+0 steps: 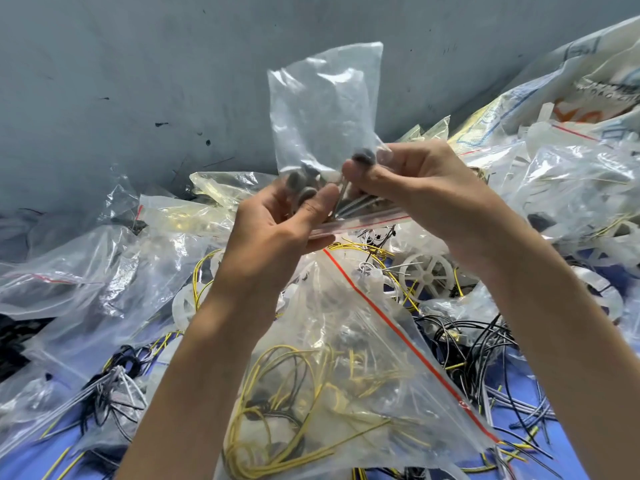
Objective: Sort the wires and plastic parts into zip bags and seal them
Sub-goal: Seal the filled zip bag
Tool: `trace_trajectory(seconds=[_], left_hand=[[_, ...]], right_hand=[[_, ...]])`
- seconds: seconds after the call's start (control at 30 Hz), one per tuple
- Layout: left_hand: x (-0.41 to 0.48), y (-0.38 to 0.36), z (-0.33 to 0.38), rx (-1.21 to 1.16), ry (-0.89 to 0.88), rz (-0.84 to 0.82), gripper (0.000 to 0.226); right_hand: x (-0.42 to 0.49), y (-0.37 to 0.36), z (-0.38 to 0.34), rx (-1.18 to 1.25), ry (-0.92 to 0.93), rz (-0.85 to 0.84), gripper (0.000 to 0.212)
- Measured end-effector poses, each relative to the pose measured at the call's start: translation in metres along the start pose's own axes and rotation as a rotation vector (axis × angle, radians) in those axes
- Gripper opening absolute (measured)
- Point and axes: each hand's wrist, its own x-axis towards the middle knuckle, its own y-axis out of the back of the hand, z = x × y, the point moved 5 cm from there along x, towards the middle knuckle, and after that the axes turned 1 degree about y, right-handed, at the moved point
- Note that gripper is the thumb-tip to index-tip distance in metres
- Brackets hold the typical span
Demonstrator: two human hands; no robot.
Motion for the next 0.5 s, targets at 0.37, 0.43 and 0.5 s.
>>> trace_trajectory(seconds=[0.37,0.43,0.5], left_hand=[[0.0014,0.0063,-0.0015,-0.012,0.023,0.006,0.014],[0.0012,0.0066,-0.0006,-0.028,0.008,-0.002,0.008],[0.0007,0.0072,-0.0002,-0.019,-0.009,-0.001,0.012]], right_hand=[[0.0027,0.0063,0.0063,0.035,-0.048,0.007,0.020],[0.0023,0.0077,0.0068,0.057,-0.068,-0.019,0.018],[0.0013,0.0079,0.0070,0.066,-0.093,-0.068,0.022]])
